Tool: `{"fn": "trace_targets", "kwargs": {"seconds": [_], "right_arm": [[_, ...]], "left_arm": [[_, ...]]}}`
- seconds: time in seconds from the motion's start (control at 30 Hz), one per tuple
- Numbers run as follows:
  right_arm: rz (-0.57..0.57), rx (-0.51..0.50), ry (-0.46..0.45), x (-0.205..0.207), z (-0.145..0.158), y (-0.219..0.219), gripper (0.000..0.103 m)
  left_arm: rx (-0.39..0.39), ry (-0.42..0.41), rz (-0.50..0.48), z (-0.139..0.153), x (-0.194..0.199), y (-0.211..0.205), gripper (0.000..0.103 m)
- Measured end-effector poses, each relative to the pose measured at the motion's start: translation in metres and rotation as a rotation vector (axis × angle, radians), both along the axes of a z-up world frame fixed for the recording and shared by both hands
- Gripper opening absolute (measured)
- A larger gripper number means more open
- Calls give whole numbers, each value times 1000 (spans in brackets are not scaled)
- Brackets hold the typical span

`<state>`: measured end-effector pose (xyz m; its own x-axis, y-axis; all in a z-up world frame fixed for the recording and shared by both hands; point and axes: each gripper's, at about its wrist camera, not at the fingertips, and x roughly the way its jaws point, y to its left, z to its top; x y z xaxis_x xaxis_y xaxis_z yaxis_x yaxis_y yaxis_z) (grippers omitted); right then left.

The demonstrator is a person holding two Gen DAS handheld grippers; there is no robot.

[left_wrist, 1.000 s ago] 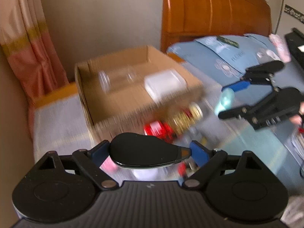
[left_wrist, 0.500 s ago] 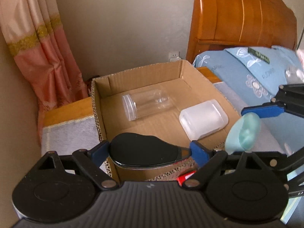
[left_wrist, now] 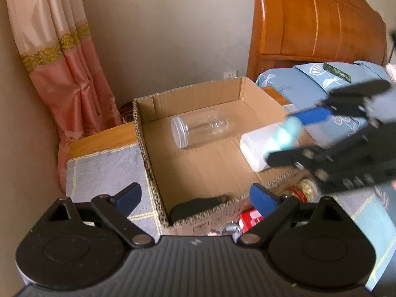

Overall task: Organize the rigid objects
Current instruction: 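Carry the black lid and mint-green case into the cardboard box and release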

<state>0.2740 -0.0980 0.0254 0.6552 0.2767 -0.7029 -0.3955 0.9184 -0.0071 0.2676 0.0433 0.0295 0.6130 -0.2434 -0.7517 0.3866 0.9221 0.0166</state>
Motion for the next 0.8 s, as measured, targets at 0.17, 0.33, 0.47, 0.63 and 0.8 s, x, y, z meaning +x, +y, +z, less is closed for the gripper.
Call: {"fn": "trace_targets", "kwargs": {"seconds": [0.17,0.33,0.47,0.63,0.8], "right_arm": [[-12,-6,-1,18,-1,12,66],[-60,8,-17,26,1,14,87],[-89,27,-46,15,8,6,103],[-143,38,-45,-3,14,-6,103],[-217,28,-39,-32,10,-14,103]], "left_arm": [[6,-16,-17,0,-14,4,94],[12,-20,-16,-5,-25,6,95],[20,-30,-28,-7,-36,5,95],[8,-55,-21,-9,-53,3,97],[-16,-73,9,-14,-71,0,97]]}}
